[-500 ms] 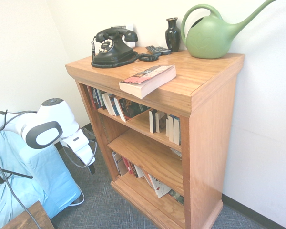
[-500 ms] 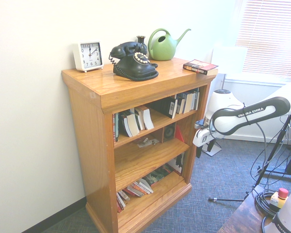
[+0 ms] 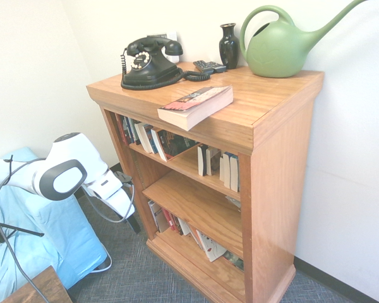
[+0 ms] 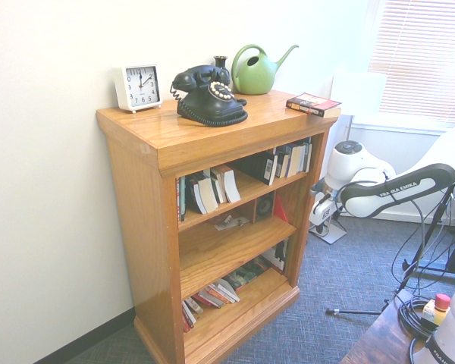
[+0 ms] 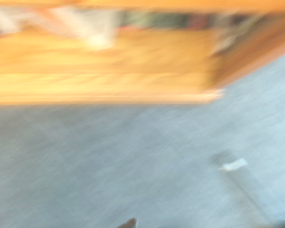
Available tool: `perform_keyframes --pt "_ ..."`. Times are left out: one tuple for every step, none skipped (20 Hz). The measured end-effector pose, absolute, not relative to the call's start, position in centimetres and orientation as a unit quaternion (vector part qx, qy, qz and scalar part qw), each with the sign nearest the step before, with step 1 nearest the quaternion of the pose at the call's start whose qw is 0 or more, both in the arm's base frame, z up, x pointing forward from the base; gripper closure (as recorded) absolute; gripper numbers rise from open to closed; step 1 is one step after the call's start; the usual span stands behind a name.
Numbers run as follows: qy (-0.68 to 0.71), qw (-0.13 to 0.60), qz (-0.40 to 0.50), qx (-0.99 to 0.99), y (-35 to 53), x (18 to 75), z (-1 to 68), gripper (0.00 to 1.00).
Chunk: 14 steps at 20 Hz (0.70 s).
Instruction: Organize the shelf
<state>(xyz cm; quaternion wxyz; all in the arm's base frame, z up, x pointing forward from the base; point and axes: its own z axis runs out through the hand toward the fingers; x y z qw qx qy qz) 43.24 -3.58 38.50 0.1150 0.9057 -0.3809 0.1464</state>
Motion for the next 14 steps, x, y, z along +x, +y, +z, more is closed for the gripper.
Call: perform_keyframes --pt "-0.378 0.136 0.163 0.901 -5.1 43.1 39.3 0.0" --pt "-0.376 0.156 0.18 0.896 -6.6 42.8 40.3 0.0" --pt "-0.372 0.175 0.199 0.89 -8.0 42.5 41.5 0.0" --pt "-0.367 0.194 0.219 0.883 -9.2 42.2 42.9 0.0" --pt "-0.36 0.213 0.237 0.877 -10.2 42.0 44.4 0.0" --pt "-0.354 0.232 0.255 0.869 -11.1 41.8 46.2 0.0" --pt "-0.345 0.252 0.274 0.862 -11.8 41.7 48.0 0.0" --pt "-0.335 0.271 0.292 0.854 -12.2 41.6 49.7 0.0" --pt "-0.325 0.291 0.308 0.846 -12.4 41.6 51.4 0.0" --pt "-0.313 0.311 0.325 0.836 -12.6 41.6 53.2 0.0" --pt "-0.302 0.329 0.339 0.828 -12.7 41.7 54.7 0.0" --pt "-0.289 0.344 0.351 0.822 -12.6 41.7 55.8 0.0" --pt "-0.275 0.357 0.361 0.816 -12.5 41.9 56.7 0.0" --pt "-0.261 0.371 0.369 0.811 -12.3 42.0 57.5 0.0"
